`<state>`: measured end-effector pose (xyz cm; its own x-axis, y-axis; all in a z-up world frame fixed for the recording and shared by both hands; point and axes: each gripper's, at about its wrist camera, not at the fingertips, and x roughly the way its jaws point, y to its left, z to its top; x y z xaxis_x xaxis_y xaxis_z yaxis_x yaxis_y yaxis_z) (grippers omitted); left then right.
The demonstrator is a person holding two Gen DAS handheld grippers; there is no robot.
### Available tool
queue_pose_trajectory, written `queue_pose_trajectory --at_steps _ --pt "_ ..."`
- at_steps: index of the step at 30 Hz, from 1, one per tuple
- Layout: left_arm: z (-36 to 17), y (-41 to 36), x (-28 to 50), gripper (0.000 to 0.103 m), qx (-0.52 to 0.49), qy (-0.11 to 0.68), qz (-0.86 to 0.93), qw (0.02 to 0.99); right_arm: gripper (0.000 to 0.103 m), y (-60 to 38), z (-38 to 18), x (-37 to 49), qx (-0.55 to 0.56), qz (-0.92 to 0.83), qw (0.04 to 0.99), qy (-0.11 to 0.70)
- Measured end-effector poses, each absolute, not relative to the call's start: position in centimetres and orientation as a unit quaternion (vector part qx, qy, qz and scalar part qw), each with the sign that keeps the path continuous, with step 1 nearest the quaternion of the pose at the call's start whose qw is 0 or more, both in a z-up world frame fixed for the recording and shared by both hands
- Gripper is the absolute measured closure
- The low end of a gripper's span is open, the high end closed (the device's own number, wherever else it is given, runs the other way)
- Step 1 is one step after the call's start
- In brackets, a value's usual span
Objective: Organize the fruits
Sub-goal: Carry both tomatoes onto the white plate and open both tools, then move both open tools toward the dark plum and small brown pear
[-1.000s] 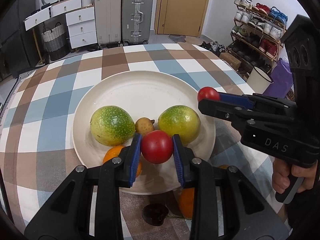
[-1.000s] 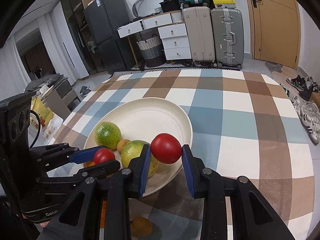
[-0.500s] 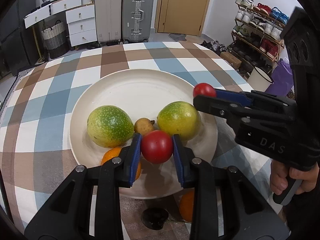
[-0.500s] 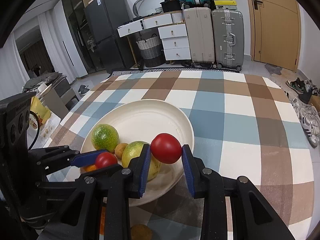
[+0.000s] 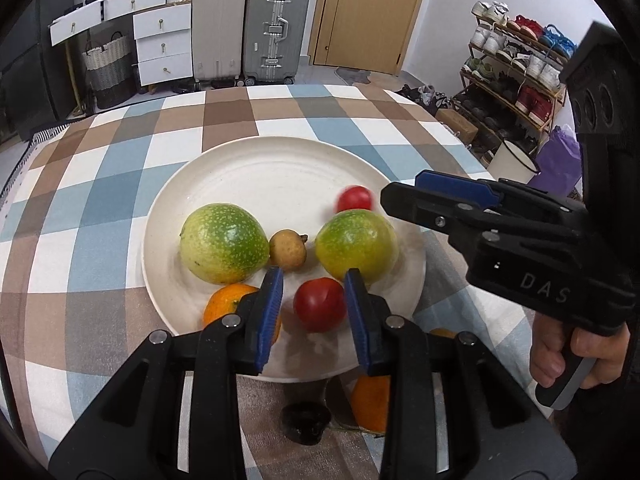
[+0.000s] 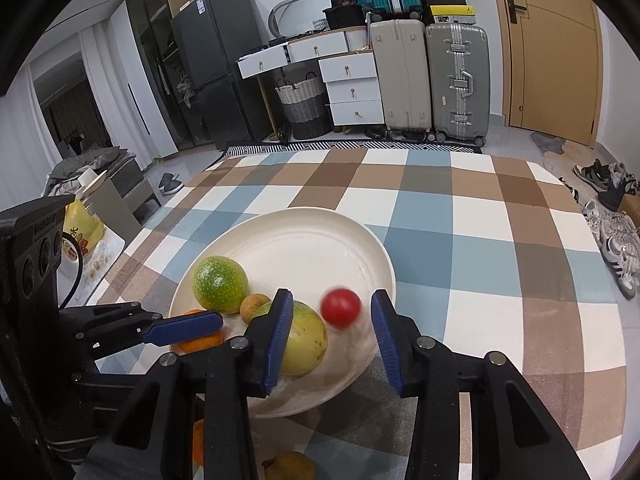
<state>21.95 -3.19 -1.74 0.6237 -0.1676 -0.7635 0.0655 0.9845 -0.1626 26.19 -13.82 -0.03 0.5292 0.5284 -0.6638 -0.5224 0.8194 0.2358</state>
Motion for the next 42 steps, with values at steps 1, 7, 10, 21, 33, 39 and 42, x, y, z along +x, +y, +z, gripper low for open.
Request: queue_pose_trajectory --at_steps 1,7,10,21,33,39,42 --pt "-1.5 -3.0 21.7 0.066 -0.064 0.427 -0.068 0.899 0.055 -14.0 0.2 26.0 0.004 0.299 0.876 0.379" --pt "0.3 -2.5 19.8 0.01 -0.07 0.408 -0.055 0.909 0.013 -15.8 1.4 24.6 0.013 0.282 0.884 0.372" --pt "1.1 -1.8 18.7 0.004 -0.073 0.401 -0.043 0.912 0.005 -16.5 2.0 23.9 0.02 0.283 0.882 0.376" --pt "2.0 1.0 14.9 0.001 -0.073 0.394 0.0 0.916 0.0 -17.6 3.4 20.7 0.01 0.264 0.886 0.382" --pt "0.5 1.8 12.0 0.001 -0.059 0.412 0.021 0.909 0.0 -17.2 2.6 18.7 -0.017 0.259 0.882 0.394" --pt "-0.4 1.7 11.8 0.001 -0.061 0.422 0.021 0.904 0.0 -17.2 2.0 18.1 -0.023 0.257 0.879 0.402" --pt "-0.8 1.6 11.7 0.001 -0.062 0.426 0.019 0.902 0.0 -17.3 1.6 17.9 -0.024 0.255 0.877 0.406"
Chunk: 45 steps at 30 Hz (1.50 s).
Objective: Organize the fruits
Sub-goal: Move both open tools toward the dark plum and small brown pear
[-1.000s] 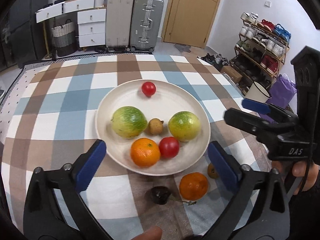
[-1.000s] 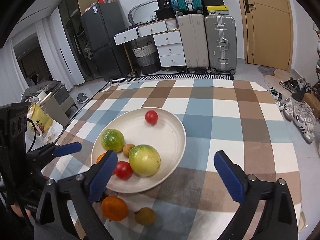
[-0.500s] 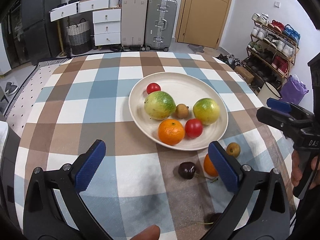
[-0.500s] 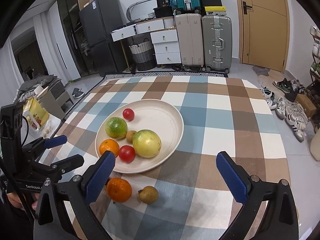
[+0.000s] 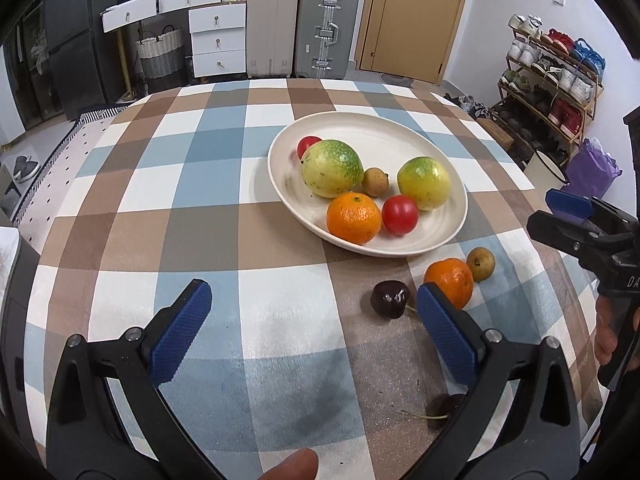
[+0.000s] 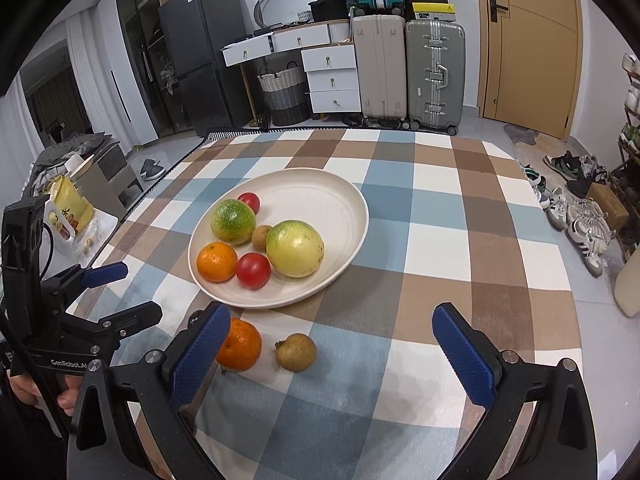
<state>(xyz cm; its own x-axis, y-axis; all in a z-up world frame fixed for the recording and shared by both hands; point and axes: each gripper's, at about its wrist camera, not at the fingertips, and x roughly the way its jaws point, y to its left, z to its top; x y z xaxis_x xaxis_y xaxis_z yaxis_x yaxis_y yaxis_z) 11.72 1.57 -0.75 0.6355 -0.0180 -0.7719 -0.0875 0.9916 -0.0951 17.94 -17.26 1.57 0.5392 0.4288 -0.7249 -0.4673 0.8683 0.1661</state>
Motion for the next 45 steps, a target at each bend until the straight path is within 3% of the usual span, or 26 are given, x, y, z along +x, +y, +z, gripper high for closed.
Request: queue_pose_trajectory --at_steps 37,45 --pt "-5.1 -0.2 15.0 0.001 -0.055 0.476 0.006 0.878 0.002 -16.2 -4.1 17.8 -0.055 0.26 0.849 0.456" --pt "-4.8 -0.4 15.2 0.014 -0.06 0.468 -0.016 0.881 0.02 -16.1 -4.2 17.9 -0.05 0.274 0.846 0.456"
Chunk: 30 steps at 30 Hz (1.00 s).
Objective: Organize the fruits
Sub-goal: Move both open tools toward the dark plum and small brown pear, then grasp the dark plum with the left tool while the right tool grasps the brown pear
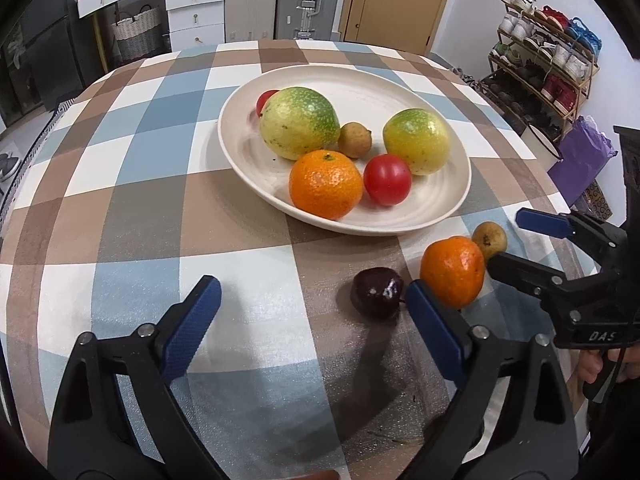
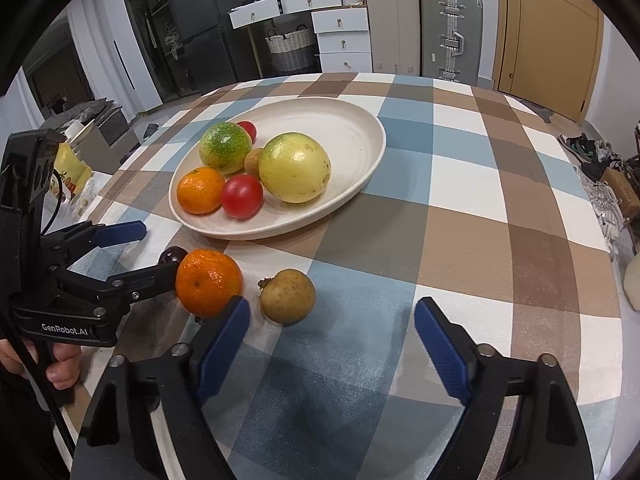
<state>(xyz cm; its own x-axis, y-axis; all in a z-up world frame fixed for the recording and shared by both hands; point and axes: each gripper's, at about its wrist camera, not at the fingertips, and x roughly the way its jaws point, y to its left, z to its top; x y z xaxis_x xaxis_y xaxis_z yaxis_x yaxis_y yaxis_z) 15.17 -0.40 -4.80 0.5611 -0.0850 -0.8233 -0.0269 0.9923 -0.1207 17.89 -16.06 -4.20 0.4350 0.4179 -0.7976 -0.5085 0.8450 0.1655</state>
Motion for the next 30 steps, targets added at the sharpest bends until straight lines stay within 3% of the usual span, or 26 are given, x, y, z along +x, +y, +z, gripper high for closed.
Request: queue_pose_trajectory --at_steps 7,11,14,16,22,30 --pt "-4.5 -1.2 14.7 0.031 -0.052 0.464 -0.043 0.883 0.03 -15.4 -4.3 17.8 -0.056 0.286 0.843 0.453" --pt "-4.4 -1.4 14.6 0.038 -0.053 0.464 -0.048 0.883 0.044 -15.2 -4.3 17.9 -0.054 0.293 0.841 0.452" --pt "-4.3 -1.4 14.4 0.045 -0.059 0.465 -0.057 0.882 0.049 -15.1 -4.3 17.8 -0.054 0.297 0.84 0.451" --pt "-4.3 -1.5 14.3 0.057 -0.064 0.464 -0.067 0.881 0.051 -15.0 -4.3 17.8 -0.054 0.299 0.84 0.449" --pt "-4.3 -1.6 14.0 0.075 -0.085 0.463 -0.091 0.878 0.055 -15.0 -4.3 17.6 -0.052 0.303 0.84 0.447" --pt "-4.1 -1.5 13.7 0.079 -0.093 0.457 -0.094 0.88 0.062 -14.9 -4.2 17.5 -0.048 0.311 0.838 0.446"
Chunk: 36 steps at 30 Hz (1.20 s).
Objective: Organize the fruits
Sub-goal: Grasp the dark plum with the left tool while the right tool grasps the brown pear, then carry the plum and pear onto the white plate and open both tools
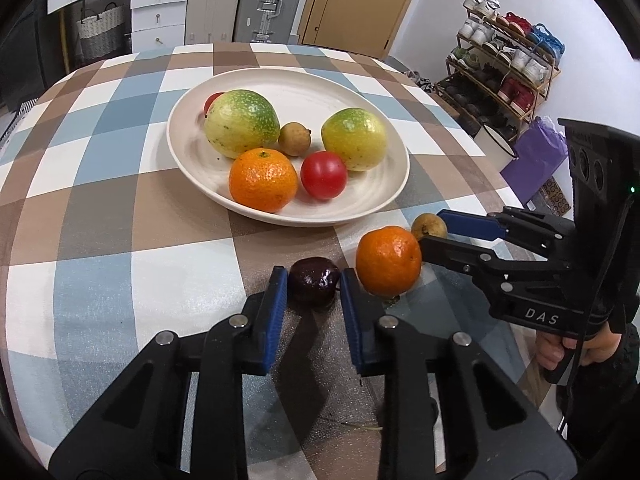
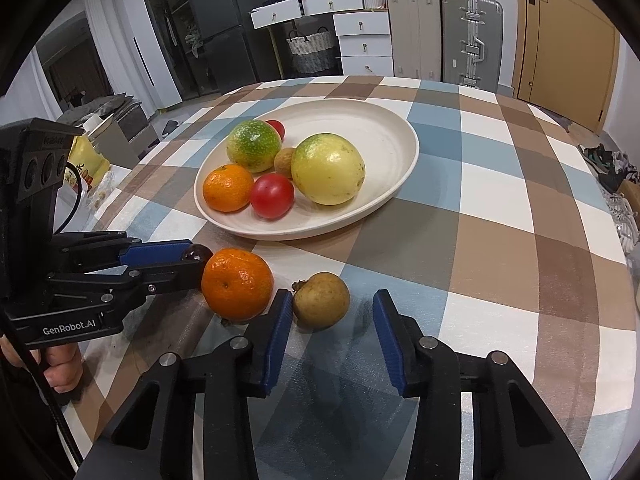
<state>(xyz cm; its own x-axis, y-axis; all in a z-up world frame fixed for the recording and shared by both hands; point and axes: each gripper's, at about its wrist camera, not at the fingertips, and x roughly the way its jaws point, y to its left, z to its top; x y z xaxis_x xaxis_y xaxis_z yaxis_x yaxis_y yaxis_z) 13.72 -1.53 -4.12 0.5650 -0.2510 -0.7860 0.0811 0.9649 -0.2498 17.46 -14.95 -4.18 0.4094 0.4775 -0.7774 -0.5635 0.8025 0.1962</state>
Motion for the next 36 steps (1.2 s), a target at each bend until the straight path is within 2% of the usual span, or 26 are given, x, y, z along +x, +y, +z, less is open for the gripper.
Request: queue_pose_trajectory --at_steps 6,36 --pt "-3.6 -1.0 13.5 0.079 -0.101 0.448 -0.088 0.884 0.073 -15.0 -3.9 17.3 -0.044 0.316 0.839 0.441" --pt "1.8 0.4 13.1 0.079 -0.096 0.383 -0.047 0.918 0.074 -16.0 2.6 16.2 0.004 0.333 0.871 0.362"
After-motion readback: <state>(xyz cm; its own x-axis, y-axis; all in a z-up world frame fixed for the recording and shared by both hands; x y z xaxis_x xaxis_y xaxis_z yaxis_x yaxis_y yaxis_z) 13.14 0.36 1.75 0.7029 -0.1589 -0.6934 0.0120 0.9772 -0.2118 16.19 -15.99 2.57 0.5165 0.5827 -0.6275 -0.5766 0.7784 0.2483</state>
